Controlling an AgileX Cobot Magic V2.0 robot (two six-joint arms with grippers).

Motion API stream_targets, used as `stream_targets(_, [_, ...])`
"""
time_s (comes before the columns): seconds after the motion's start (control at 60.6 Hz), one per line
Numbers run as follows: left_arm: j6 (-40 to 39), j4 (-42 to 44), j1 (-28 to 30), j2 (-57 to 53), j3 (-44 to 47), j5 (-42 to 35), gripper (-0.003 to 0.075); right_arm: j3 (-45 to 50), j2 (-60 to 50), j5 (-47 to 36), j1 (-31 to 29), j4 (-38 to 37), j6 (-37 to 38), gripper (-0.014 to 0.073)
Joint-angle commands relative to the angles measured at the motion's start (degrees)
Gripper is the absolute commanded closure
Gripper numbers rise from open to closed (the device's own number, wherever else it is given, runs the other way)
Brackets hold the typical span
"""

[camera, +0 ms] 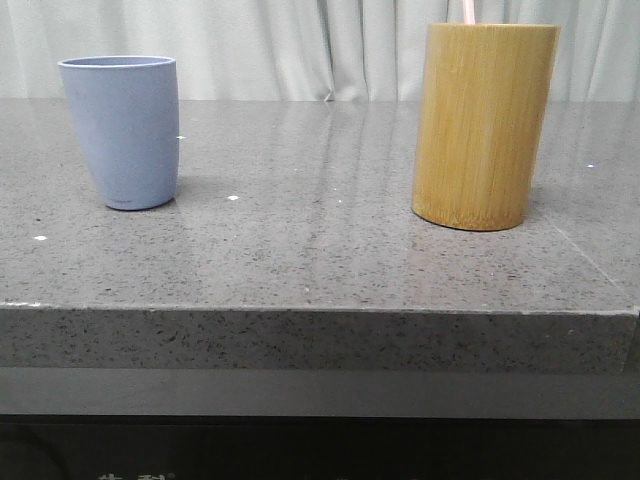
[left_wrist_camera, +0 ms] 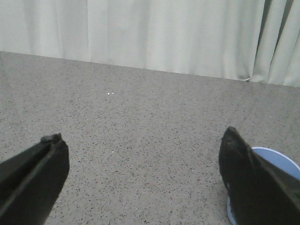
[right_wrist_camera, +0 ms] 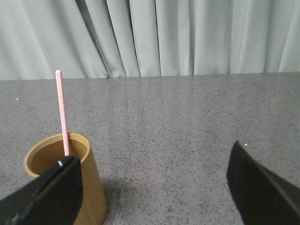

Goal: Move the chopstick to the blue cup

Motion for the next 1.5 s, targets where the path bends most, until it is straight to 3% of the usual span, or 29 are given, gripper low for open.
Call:
stream_targets(0.0, [3.5, -1.0, -0.2, 1.1, -3.9, -2.7, 0.0132, -2.0, 0.6, -4.2, -0.4, 0.3, -0.2, -0.0042])
stream_targets(0.231, [8.9, -1.4, -2.3, 12.1, -20.8, 16.0, 0.0157, -1.9, 0.6, -4.2, -0.4, 0.3, -0.2, -0.0042])
stream_targets(0.347, [10.5, -1.4, -7.5, 19.3, -27.9, 22.9, 0.0157, -1.9, 0.6, -4.2, -0.4, 0.3, -0.2, -0.0042])
stream_targets(0.512, [12.6, 0.5, -17.4, 27.9, -35.9, 23.8, 0.0157, -1.9, 0.6, -4.2, -0.4, 0.3, -0.2, -0.0042])
stream_targets(0.611, [12.3, 1.5, -23.2, 34.4, -43.0, 30.4, 0.0157, -1.9, 0.6, -3.9, -0.4, 0.3, -0.2, -0.0042])
stream_targets(0.842, [9.6, 1.5, -27.7, 49.1, -56.5, 46.5, 0.0172, -1.9, 0.6, -3.0, -0.4, 0.3, -0.2, -0.0042])
stream_targets(1.486, [9.6, 0.7, -27.9, 63.2, -59.1, 49.5, 0.0217, -1.9, 0.6, -2.4, -0.4, 0.3, -0.2, -0.0042])
